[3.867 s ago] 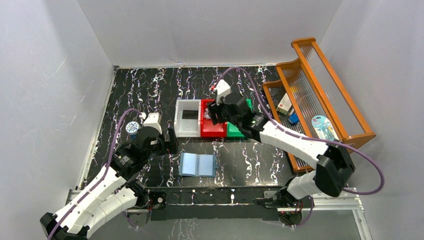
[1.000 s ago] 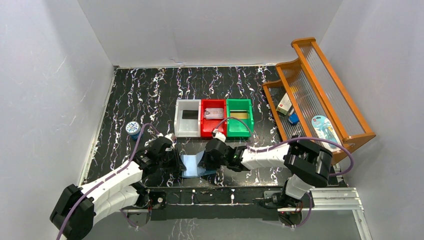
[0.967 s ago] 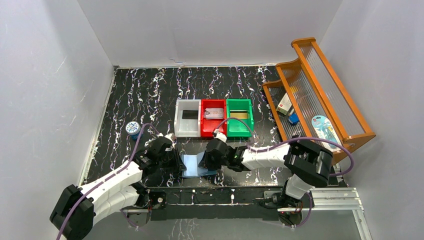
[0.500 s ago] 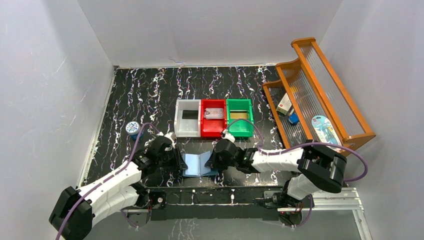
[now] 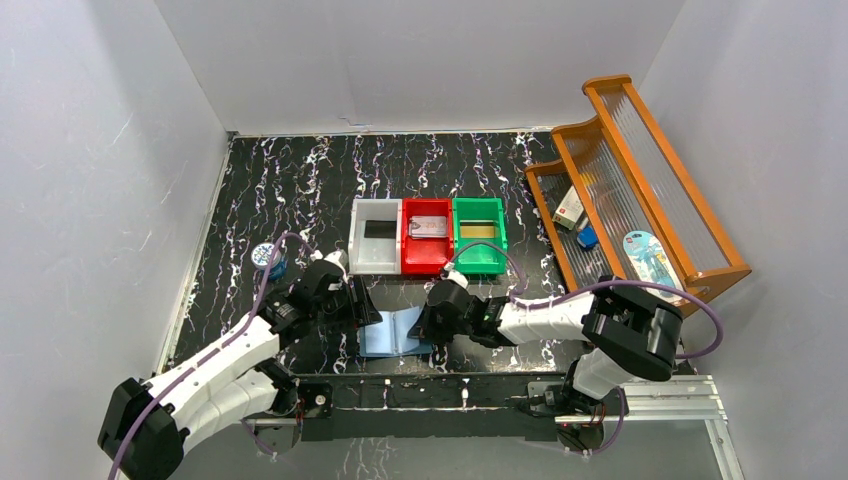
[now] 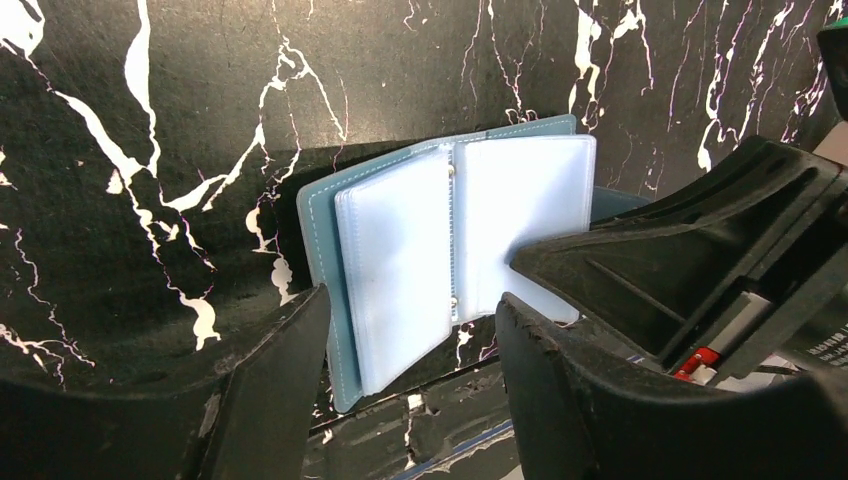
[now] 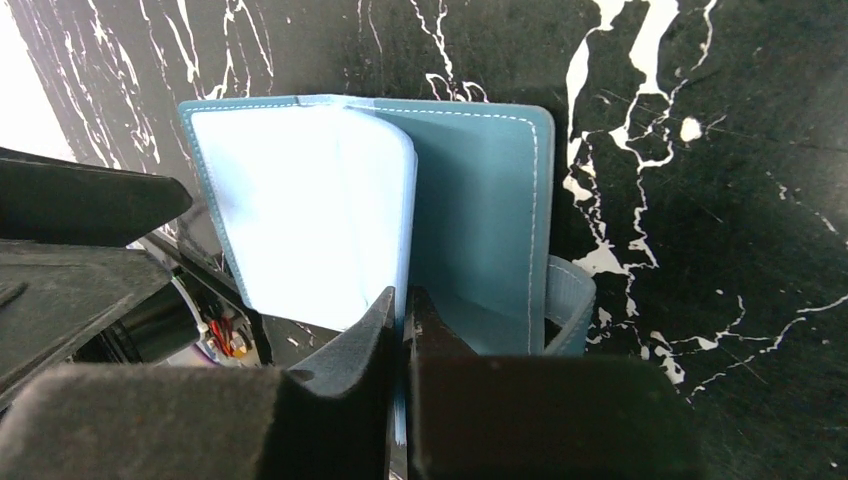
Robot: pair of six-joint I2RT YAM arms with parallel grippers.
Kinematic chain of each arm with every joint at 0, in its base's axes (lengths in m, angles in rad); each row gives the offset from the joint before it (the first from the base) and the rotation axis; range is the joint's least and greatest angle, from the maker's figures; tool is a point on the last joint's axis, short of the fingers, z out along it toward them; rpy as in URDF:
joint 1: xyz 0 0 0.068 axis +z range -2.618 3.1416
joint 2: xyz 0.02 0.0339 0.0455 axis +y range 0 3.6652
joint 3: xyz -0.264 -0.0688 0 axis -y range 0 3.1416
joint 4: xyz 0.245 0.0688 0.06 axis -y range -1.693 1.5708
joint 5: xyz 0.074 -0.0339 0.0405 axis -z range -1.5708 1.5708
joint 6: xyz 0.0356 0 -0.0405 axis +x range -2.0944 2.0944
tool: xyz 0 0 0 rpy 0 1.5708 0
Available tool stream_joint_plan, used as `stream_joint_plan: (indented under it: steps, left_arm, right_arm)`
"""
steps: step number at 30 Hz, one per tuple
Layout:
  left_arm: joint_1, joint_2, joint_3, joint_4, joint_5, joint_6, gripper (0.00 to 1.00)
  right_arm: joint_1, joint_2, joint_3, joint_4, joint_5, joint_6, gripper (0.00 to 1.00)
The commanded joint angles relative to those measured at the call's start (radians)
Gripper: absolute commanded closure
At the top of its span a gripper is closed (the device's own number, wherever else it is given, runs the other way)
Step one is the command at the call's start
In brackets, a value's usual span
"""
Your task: Take the credit cards out of the card holder
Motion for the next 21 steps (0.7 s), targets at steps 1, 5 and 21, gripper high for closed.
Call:
stream_joint_plan:
  steps: [1, 5, 21]
  left_arm:
    - [-0.003, -0.011, 0.044, -0.046, -0.002, 0.019, 0.4]
    - [-0.003, -0.02, 0.034, -0.036, 0.019, 0.024, 0.4]
    - [-0.003, -0.104, 0.019, -0.012, 0.051, -0.018, 0.39]
  right_arm:
    - [-0.004, 0.015, -0.002, 0.03, -0.005, 0.016, 0.89]
    - [-0.004, 0.022, -0.001, 0.028, -0.006, 0.019, 0.89]
    - [-0.003, 0.025, 0.004, 0.025, -0.008, 0.023, 0.89]
